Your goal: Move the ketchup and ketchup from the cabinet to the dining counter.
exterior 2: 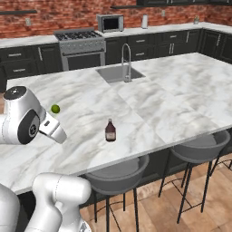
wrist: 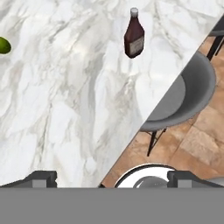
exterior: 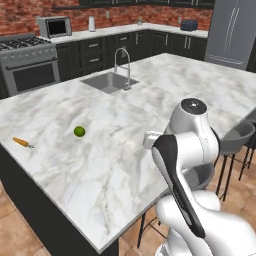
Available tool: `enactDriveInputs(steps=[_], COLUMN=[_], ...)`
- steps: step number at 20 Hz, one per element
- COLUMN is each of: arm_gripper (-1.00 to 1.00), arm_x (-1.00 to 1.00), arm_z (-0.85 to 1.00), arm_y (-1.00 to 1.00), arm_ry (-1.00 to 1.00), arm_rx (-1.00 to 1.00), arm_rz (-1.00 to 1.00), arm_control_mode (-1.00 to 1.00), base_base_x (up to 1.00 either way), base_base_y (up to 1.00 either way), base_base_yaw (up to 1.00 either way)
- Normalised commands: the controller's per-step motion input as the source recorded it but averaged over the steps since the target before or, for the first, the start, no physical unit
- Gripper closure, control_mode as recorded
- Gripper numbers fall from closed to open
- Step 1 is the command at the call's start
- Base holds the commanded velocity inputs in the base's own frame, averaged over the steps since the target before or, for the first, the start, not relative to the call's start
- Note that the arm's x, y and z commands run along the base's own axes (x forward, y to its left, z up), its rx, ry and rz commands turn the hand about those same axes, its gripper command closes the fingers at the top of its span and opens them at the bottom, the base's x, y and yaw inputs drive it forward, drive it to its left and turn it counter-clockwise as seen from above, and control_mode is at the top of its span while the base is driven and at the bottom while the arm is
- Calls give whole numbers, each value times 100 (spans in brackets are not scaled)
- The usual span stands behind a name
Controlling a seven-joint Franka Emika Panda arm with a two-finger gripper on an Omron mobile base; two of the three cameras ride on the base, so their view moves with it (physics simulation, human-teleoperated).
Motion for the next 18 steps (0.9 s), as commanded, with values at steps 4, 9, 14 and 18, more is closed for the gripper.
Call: enactDriveInputs(steps=[4,9,14,18], arm_gripper=[-100,-100,-100,-100], arm_x=[0,0,0,0], arm_z=[0,0,0,0], arm_y=[0,0,0,0], arm_ry=[0,0,0,0], arm_rx=[0,0,0,0], arm_rz=[0,0,0,0], arm_control_mode=[100,100,100,100], base_base_x=[-69,-80,-74,-32], base_base_y=[17,21,25,36], base_base_yaw=[2,8,27,76])
